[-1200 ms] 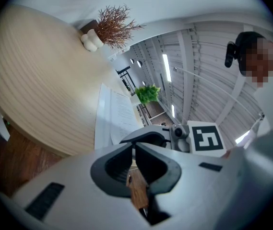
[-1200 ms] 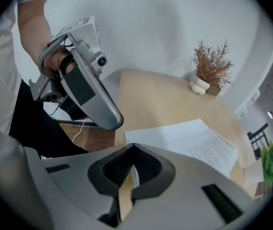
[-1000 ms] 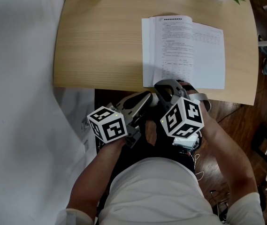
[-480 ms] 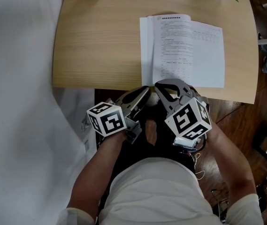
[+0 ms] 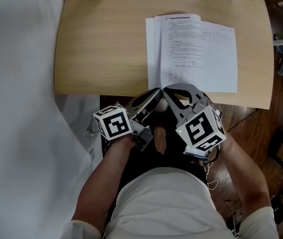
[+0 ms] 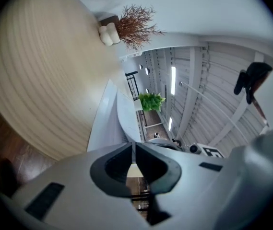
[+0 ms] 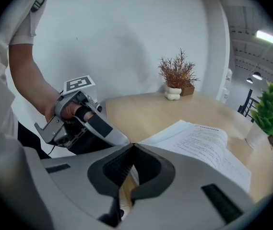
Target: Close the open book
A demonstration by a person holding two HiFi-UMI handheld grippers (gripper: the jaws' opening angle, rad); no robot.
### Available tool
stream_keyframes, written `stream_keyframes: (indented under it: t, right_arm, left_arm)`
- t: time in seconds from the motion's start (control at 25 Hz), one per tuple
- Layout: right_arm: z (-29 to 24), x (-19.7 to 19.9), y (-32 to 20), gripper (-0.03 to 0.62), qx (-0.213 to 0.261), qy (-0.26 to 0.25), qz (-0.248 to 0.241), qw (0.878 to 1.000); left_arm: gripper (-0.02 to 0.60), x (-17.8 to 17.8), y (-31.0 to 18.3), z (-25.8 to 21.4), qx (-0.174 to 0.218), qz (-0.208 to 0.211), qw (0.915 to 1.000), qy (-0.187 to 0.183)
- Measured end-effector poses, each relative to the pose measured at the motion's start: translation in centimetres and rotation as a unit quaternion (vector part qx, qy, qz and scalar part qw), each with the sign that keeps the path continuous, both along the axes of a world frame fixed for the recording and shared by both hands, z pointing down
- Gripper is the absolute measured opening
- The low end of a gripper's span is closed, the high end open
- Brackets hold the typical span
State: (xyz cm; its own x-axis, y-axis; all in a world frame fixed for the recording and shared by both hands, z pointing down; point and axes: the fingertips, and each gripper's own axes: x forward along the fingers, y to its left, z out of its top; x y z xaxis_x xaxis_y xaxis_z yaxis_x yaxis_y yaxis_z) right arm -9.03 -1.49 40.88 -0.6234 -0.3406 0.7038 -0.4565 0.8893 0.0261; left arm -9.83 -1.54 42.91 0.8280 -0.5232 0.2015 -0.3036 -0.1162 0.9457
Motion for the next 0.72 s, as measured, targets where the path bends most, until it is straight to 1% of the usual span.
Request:
stream_keyframes:
  t: [0.08, 0.12, 0.16, 0.24, 0.32, 0.52, 0.72]
  right_arm:
    - [0.0, 0.2, 0.0, 0.0, 0.009, 0.009, -0.006, 1.0]
    - [0.1, 0.3, 0.0, 0.0, 0.011, 0.011, -0.008, 1.0]
    - [0.1, 0.3, 0.1, 0.0, 0.012, 0.011, -0.008, 1.0]
    - [0.1, 0.5, 0.1, 0.0, 0.012, 0.011, -0.007, 1.0]
    - [0.2, 0.5, 0.1, 0.0, 0.013, 0.011, -0.007, 1.0]
    - [0.1, 0.3, 0.3, 0.0, 0.023, 0.017, -0.021, 0.999]
    - [0.1, 0.5, 0.6, 0.0, 0.036, 0.027, -0.032, 0.998]
  left_arm:
    - [-0.002, -0.2, -0.4, -0.2, -0.009, -0.01, 0.9998, 0.015]
    - [0.019, -0.2, -0.5, -0.1, -0.016, -0.012, 0.9995, 0.024]
    - [0.064, -0.1, -0.6, -0.1, -0.023, -0.011, 0.9991, 0.035]
    - [0.081, 0.3, -0.6, -0.1, -0.035, -0.002, 0.9981, 0.051]
    - [0.083, 0.4, -0.6, -0.1, -0.041, 0.002, 0.9974, 0.059]
    - [0.083, 0.4, -1.4, 0.1, -0.06, -0.002, 0.9949, 0.081]
    - [0.083, 1.1, -1.5, 0.1, -0.077, 0.022, 0.9923, 0.094]
